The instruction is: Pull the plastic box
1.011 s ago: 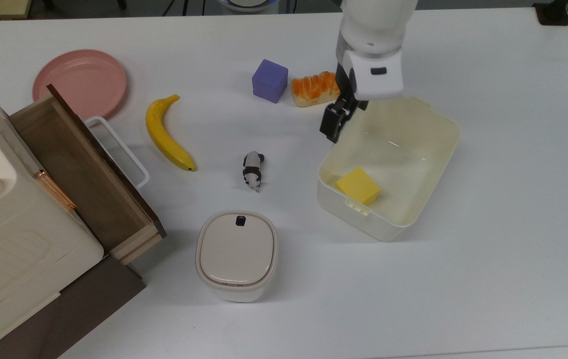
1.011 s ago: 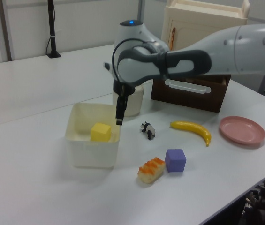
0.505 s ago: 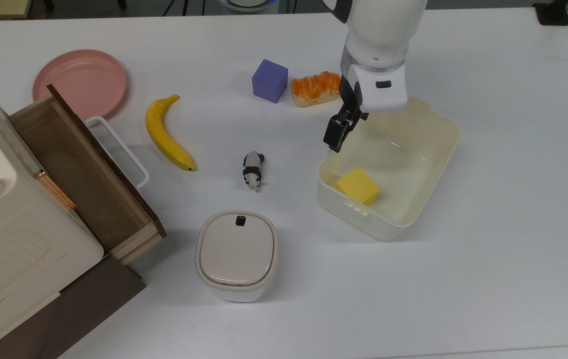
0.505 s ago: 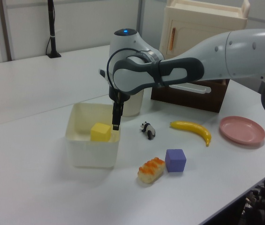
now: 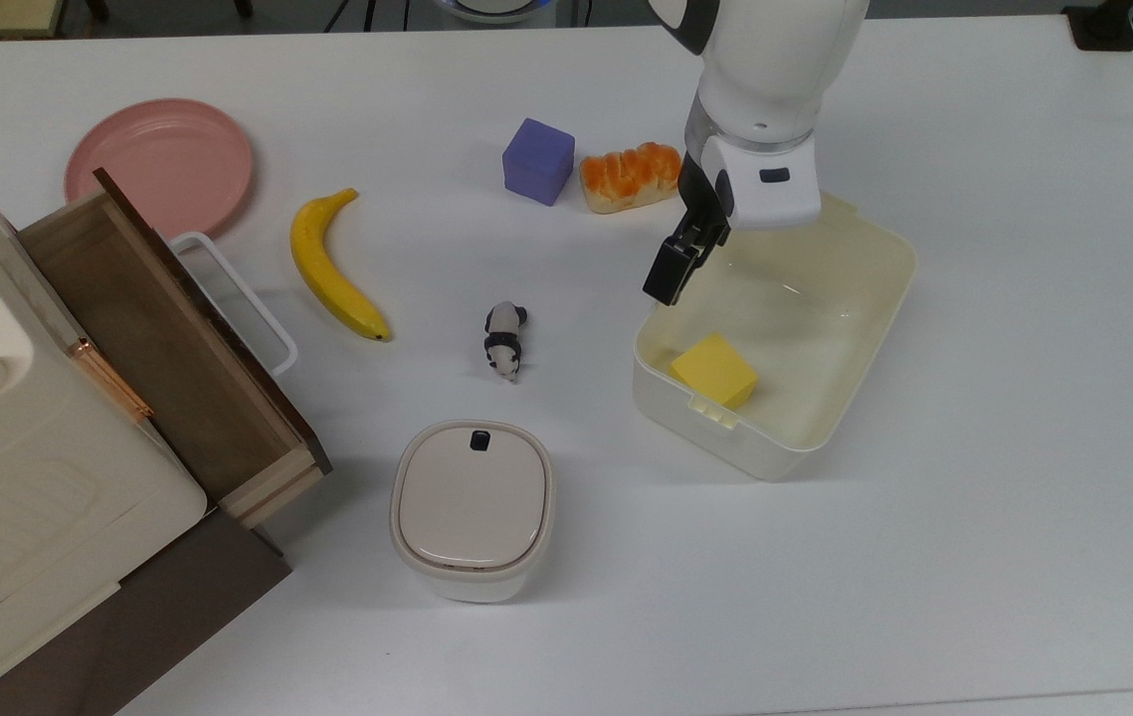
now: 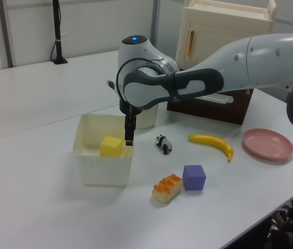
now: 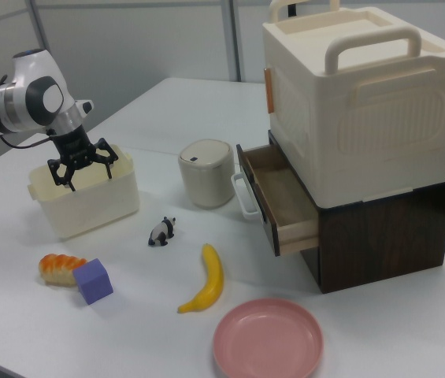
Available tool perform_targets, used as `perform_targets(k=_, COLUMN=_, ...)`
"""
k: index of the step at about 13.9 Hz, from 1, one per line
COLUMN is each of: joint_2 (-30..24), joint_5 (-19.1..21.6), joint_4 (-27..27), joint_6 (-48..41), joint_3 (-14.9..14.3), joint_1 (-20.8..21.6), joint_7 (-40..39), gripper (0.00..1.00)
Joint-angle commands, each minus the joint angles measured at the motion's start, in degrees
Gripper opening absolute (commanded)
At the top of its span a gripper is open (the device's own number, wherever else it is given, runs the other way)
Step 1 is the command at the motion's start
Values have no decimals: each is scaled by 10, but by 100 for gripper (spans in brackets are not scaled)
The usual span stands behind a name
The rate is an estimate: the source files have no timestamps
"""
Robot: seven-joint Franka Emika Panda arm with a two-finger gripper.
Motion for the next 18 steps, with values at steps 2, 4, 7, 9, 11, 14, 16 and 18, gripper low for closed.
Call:
perform_targets(k=2, joint_2=3, joint_5=-7, joint_4=6, joint_6=4, joint_3=4, joint_1=7, joint_7=-4, gripper=100)
perform_targets(k=4, joint_2=3, joint_5=-6, joint_4=7, joint_6=4, joint_3=5, joint_1=8, joint_7=-4, gripper=100)
perform_targets(k=7, joint_2=-4, joint_5=-8, joint_4=7, joint_6=4, joint_3=11, joint_1=7, joint_7=-5, gripper=100)
perform_targets(k=9, joint_2=-4, joint_5=-10, joint_4=7, joint_6=4, joint_3=11, joint_1=8, joint_7=-6, gripper=100)
perform_targets(k=11, joint_2=-4, joint_5=-10, joint_4=7, joint_6=4, joint_3=11, joint_1=8, joint_7=-6, gripper=100)
perform_targets(k=14, joint_2=6, joint_5=-27, joint_4=6, joint_6=4, joint_3=19, joint_1=8, joint_7=-6, gripper=100)
perform_targets(k=16, joint_2=14, joint_5=-36, joint_4=5, joint_6=4, joint_3=20, joint_1=8, joint_7=-6, gripper=100)
perform_targets(k=18, joint_2=13, joint_5=-43, joint_4=2, joint_6=4, joint_3=21, joint_1=7, joint_7=-8, gripper=100)
